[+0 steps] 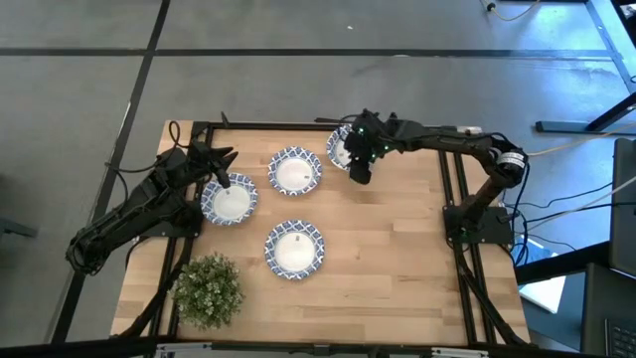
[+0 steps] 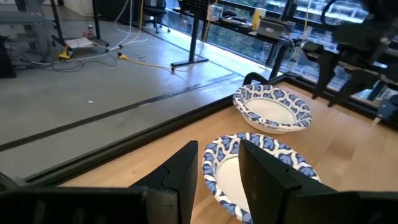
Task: Nest bowls inside each other
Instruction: Stack the top middle bowl on the right bowl
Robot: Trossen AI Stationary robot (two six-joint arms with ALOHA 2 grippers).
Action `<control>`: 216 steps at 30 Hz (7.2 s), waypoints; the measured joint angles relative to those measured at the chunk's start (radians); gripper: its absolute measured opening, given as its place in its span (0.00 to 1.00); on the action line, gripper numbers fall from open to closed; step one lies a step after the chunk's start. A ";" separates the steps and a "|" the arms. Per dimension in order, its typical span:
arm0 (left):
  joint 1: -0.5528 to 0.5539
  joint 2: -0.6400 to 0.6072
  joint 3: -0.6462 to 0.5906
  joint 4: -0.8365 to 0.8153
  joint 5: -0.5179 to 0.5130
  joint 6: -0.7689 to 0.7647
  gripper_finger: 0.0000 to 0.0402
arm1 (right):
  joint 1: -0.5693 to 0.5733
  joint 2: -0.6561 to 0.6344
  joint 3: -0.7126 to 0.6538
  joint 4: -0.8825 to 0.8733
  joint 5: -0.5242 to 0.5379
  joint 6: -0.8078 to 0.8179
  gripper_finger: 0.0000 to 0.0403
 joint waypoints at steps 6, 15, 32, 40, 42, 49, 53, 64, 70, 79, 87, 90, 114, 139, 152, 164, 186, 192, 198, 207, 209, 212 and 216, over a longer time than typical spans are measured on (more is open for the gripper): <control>0.000 0.000 0.000 -0.002 0.047 -0.001 0.28 | 0.083 -0.090 0.000 -0.003 -0.007 0.032 0.37; 0.000 0.000 0.000 -0.002 0.046 0.000 0.28 | 0.141 -0.349 -0.116 0.011 0.115 0.132 0.37; 0.000 0.000 0.000 0.028 0.046 -0.027 0.28 | 0.300 -0.730 -0.590 0.396 0.212 0.344 0.37; 0.000 0.000 0.000 0.028 0.082 0.077 0.28 | 0.297 -0.749 -0.617 0.470 0.243 0.344 0.37; 0.000 0.000 0.000 0.023 0.086 0.115 0.28 | 0.297 -0.749 -0.617 0.469 0.287 0.358 0.37; 0.000 0.035 0.003 0.031 0.202 0.216 0.30 | 0.296 -0.749 -0.617 0.463 0.473 0.390 0.37; 0.000 0.123 0.017 0.033 0.234 0.186 0.30 | 0.296 -0.749 -0.616 0.462 0.511 0.403 0.37; -0.060 0.381 0.170 0.034 0.241 0.297 0.30 | 0.296 -0.748 -0.616 0.443 0.510 0.391 0.37; -0.131 0.490 0.268 0.034 0.204 0.316 0.30 | 0.296 -0.784 -0.616 0.397 0.487 0.372 0.37; -0.230 0.642 0.316 0.030 0.160 0.352 0.30 | 0.320 -1.028 -0.826 0.528 0.445 0.419 0.37; -0.348 0.795 0.392 0.025 0.178 0.472 0.30 | 0.330 -1.159 -0.880 0.546 0.446 0.421 0.37; -0.388 0.856 0.420 0.013 0.125 0.484 0.31 | 0.331 -1.175 -0.880 0.547 0.447 0.411 0.37; -0.488 1.166 0.481 -0.026 -0.015 0.455 0.32 | 0.329 -1.178 -0.881 0.535 0.449 0.415 0.37; -0.493 1.256 0.481 -0.029 -0.090 0.482 0.32 | 0.329 -1.178 -0.881 0.530 0.450 0.418 0.37; -0.490 1.292 0.481 -0.013 -0.138 0.506 0.32 | 0.328 -1.178 -0.881 0.523 0.449 0.418 0.37; -0.470 1.292 0.481 -0.012 -0.138 0.505 0.32 | 0.328 -1.178 -0.881 0.520 0.449 0.418 0.37; -0.468 1.340 0.480 -0.012 -0.112 0.538 0.30 | 0.328 -1.178 -0.881 0.520 0.449 0.421 0.37; -0.469 1.349 0.480 0.022 -0.146 0.533 0.27 | 0.328 -1.178 -0.881 0.519 0.449 0.422 0.37; -0.469 1.349 0.480 0.026 -0.149 0.532 0.14 | 0.328 -1.178 -0.881 0.516 0.467 0.422 0.37; -0.467 1.346 0.492 0.024 -0.153 0.509 0.02 | 0.328 -1.178 -0.881 0.512 0.473 0.422 0.37; -0.466 1.346 0.512 0.022 -0.153 0.508 0.01 | 0.328 -1.178 -0.881 0.512 0.474 0.422 0.37; -0.466 1.346 0.563 0.002 -0.152 0.523 0.01 | 0.328 -1.178 -0.881 0.512 0.474 0.422 0.37; -0.458 1.346 0.652 -0.052 -0.151 0.551 0.00 | 0.328 -1.178 -0.881 0.512 0.474 0.422 0.37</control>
